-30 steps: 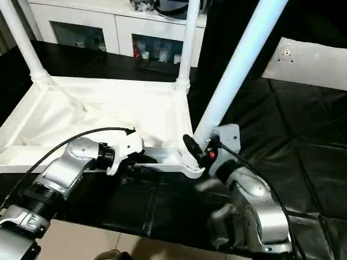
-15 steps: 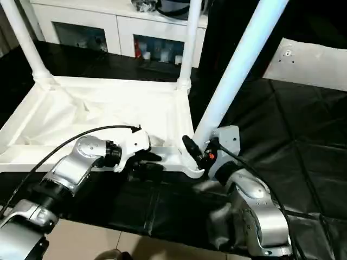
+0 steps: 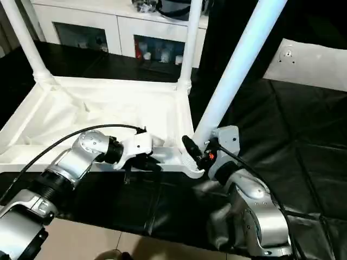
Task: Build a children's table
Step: Insert table leg to table base
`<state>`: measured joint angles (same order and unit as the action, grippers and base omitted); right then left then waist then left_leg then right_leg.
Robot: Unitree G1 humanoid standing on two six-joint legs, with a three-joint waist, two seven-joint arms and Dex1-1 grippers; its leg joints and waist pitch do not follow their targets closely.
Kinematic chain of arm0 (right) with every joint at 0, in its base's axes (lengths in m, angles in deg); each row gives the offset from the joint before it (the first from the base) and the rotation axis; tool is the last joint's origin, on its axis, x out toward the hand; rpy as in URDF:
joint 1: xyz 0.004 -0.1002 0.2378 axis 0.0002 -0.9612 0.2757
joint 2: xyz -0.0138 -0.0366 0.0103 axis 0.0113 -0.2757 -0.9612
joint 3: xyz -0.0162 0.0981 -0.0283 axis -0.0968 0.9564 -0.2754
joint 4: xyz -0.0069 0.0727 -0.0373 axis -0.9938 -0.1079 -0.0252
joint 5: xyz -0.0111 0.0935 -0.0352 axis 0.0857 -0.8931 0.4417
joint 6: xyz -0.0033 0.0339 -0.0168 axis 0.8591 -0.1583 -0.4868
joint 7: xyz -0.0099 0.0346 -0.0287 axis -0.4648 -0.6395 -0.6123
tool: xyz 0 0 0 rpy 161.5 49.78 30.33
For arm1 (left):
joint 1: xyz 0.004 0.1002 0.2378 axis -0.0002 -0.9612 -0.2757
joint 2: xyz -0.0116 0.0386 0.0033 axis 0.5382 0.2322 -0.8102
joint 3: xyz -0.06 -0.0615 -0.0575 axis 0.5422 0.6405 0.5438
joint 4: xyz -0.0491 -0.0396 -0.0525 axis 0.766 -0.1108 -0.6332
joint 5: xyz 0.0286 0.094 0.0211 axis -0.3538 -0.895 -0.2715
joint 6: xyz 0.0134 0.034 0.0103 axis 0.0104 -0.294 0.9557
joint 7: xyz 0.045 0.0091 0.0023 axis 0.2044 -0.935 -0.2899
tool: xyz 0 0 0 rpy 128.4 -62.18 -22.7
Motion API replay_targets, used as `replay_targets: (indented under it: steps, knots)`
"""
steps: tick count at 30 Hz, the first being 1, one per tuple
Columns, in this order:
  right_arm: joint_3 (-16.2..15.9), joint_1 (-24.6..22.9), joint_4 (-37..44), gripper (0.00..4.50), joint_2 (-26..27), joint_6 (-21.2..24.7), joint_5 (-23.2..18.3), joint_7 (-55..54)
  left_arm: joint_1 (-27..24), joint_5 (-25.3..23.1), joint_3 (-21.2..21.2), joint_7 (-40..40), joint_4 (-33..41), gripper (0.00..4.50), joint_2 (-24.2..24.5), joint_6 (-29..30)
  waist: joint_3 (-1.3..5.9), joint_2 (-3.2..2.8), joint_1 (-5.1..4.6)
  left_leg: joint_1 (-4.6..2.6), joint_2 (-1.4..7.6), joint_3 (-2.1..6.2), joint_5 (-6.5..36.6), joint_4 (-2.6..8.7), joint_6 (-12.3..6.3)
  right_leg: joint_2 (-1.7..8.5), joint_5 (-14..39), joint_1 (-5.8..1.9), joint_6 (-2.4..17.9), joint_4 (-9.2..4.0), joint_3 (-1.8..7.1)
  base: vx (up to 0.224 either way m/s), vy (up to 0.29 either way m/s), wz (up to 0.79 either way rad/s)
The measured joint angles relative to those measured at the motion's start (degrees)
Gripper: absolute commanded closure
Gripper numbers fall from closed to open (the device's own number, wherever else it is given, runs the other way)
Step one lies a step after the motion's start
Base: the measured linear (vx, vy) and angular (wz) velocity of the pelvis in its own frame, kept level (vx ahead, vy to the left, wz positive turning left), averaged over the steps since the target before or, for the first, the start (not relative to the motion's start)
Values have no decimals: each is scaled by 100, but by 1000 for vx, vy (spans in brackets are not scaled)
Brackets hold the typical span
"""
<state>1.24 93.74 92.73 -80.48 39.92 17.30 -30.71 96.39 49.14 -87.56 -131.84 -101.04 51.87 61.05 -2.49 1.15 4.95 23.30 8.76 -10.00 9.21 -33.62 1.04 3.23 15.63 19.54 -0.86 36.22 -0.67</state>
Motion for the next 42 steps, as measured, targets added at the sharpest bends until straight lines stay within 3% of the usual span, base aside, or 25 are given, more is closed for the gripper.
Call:
replay_targets:
  steps: [6,11,15,24,42]
  knots:
    - [-84,169,-207,262,-156,2,110,75,-50,166,61,-183,-13,450,94,-29,-1,-3,-22,1,0,-1,0,2,0,0,1,3,1,-2,1,0,0,0]
    - [33,414,-373,262,-236,344,-266,443,-253,335,222,-386,115,450,499,-90,2,-10,-140,-6,10,-1,-3,8,5,-6,1,4,1,4,-2,0,0,0]
    - [50,495,-611,262,-312,306,-335,793,-518,459,445,-493,346,450,868,-43,1,-7,-231,-10,11,-2,-4,5,7,-6,2,6,2,15,-1,0,0,0]
    - [-455,820,-938,262,-228,98,-296,1221,-782,595,559,-486,758,450,1030,144,0,-3,-238,-6,11,-11,-4,0,6,-6,3,12,4,16,6,0,0,0]
    - [-812,1399,-1724,262,-323,-424,83,1723,-810,631,604,-503,776,450,1052,244,1,-2,-301,-8,11,-15,-4,-13,6,-6,3,18,4,36,13,0,0,0]
